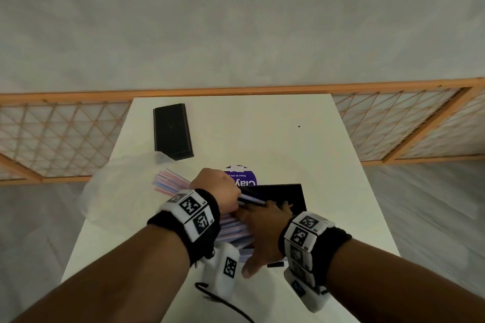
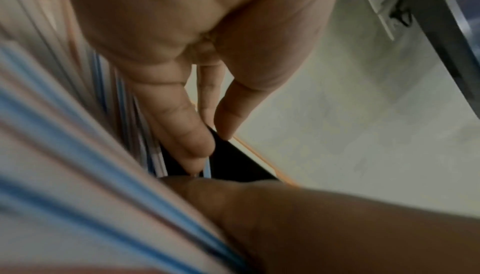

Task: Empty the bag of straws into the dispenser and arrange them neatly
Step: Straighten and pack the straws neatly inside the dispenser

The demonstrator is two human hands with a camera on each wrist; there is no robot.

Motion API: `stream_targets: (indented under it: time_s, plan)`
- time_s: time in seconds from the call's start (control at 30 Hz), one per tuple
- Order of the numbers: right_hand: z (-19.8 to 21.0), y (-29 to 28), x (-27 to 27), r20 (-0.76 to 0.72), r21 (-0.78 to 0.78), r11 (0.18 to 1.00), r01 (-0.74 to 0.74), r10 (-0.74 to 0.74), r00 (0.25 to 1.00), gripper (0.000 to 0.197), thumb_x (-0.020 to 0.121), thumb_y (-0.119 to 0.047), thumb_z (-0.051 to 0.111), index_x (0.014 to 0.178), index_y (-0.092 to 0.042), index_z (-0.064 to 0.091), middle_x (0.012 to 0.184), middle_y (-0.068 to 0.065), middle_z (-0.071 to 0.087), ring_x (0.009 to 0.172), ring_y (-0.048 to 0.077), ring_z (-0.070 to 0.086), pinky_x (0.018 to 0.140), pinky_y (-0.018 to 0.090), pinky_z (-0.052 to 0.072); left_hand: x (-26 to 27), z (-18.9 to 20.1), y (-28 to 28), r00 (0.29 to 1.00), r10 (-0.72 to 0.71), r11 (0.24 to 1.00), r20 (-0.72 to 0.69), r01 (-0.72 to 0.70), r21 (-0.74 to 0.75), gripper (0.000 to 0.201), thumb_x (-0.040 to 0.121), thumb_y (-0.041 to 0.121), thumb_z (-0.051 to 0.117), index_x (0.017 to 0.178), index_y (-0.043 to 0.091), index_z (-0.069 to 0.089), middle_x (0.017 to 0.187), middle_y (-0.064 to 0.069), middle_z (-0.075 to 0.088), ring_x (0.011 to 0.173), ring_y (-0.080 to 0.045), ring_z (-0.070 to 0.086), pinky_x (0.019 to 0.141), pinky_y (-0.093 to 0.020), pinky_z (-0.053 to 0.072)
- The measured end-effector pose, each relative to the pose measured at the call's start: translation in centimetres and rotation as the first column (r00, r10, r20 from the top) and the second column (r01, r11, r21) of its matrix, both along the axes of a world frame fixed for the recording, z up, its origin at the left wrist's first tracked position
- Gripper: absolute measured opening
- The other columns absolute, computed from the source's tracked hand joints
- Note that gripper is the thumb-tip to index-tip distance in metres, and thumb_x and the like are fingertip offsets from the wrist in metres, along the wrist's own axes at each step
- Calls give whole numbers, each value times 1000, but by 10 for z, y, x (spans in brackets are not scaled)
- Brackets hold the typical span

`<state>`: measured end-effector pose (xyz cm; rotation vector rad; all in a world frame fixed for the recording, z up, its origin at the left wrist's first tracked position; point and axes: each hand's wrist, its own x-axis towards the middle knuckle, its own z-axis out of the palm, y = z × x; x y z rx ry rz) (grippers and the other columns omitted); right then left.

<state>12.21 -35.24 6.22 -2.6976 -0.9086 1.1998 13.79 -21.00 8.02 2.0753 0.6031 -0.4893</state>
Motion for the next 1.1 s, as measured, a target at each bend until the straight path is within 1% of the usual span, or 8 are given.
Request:
stream_targets:
  time_s: [0.17, 0.3, 0.47, 0.6, 0.67, 0.8, 0.97, 1.1]
  plan:
    - [-7, -9, 4, 0, 125, 989, 77, -78, 997, 112, 62, -59, 84, 152, -38, 22, 154, -7, 40, 139, 27, 41, 112, 49, 34, -1, 3, 2, 996, -41, 968, 79, 20, 251, 16, 81, 6, 73, 70, 18, 76, 92, -4, 77, 92, -24, 72, 87, -36, 60]
    - [-14, -13, 7, -61, 258, 947, 189, -180, 982, 105, 56, -68, 81, 145, -39, 35, 143, -11, 51, 128, 18, 52, 109, 42, 43, -4, 11, 10, 989, -72, 958, 130, 33, 284, 12, 83, 12, 69, 80, 14, 80, 86, -1, 76, 89, -22, 72, 85, -35, 60]
    - [-4, -24, 11, 45, 366, 882, 297, -336, 941, 79, 53, -80, 70, 114, -33, 53, 113, -11, 56, 103, 15, 55, 97, 43, 47, -21, 28, 30, 979, -130, 966, 160, 89, 243, 13, 78, 13, 68, 68, 16, 75, 69, 4, 72, 74, -18, 71, 70, -32, 60]
    - [-8, -21, 3, 77, 363, 907, 212, -256, 964, 113, 50, -88, 60, 145, -34, 33, 139, -9, 47, 126, 17, 48, 108, 43, 41, -38, 45, 43, 979, -177, 982, 100, 170, 81, 11, 77, 7, 72, 67, 11, 73, 61, -6, 72, 60, -23, 72, 48, -26, 52]
    - [-14, -15, -4, 71, 282, 949, 137, -163, 984, 122, 53, -88, 62, 153, -35, 17, 153, -9, 35, 136, 20, 39, 115, 45, 33, -42, 48, 48, 971, -223, 972, 89, 214, 98, 11, 76, 7, 71, 67, 13, 72, 60, -2, 71, 61, -20, 72, 47, -22, 45]
    - [-19, -8, -15, 104, 192, 976, 100, -121, 987, 114, 66, -81, 63, 154, -40, 4, 160, -9, 25, 144, 25, 27, 120, 52, 19, -46, 56, 60, 971, -233, 963, 62, 221, 152, 12, 76, 9, 68, 66, 16, 68, 57, 4, 68, 58, -16, 68, 44, -20, 42]
    - [-16, 3, -23, 134, 159, 980, 122, -143, 981, 95, 76, -81, 52, 152, -44, 8, 157, -8, 22, 144, 27, 24, 118, 53, 15, -42, 62, 61, 944, -293, 909, 150, 226, 351, 7, 79, 21, 71, 76, 22, 65, 78, 9, 66, 74, -8, 62, 59, -19, 43]
    - [-19, 10, -27, 126, 153, 980, 130, -150, 981, 93, 78, -81, 48, 153, -42, 8, 163, -11, 12, 148, 25, 13, 117, 62, 7, -29, 54, 32, 980, -176, 983, 92, 170, 73, 7, 83, 17, 72, 83, 16, 65, 72, -5, 70, 62, -19, 69, 51, -25, 51]
